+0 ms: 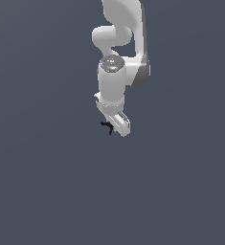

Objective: Pick up the object and move it to a goal position.

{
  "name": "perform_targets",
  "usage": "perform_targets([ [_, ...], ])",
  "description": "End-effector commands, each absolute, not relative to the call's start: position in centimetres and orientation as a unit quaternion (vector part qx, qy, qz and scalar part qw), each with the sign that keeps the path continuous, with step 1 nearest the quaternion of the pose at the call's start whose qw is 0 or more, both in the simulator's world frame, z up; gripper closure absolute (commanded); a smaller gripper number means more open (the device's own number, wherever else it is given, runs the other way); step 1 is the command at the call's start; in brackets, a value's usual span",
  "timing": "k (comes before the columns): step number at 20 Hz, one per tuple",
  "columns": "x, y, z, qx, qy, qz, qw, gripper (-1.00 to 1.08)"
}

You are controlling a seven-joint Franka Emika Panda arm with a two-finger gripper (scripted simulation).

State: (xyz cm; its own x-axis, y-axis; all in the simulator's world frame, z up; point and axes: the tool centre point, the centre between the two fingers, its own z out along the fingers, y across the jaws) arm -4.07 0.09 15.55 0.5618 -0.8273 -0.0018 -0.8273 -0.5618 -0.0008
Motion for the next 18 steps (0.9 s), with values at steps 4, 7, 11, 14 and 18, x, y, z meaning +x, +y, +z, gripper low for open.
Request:
perform_targets([
  [4,-5.7,2.1,19.9,-0.884,0.468,0.000,0.000,1.08],
  [7,-6.3,3.0,21.8,-0.884,0.468,0.000,0.000,1.08],
  [11,-6.9,3.9,23.7,-0.884,0.468,0.000,-0.001,1.08],
  [14,-7.2,4.3,24.6,-0.884,0.468,0.000,-0.001,1.08],
  [18,-7.3,4.6,25.0,-0.884,0.468,0.000,0.000,1.08],
])
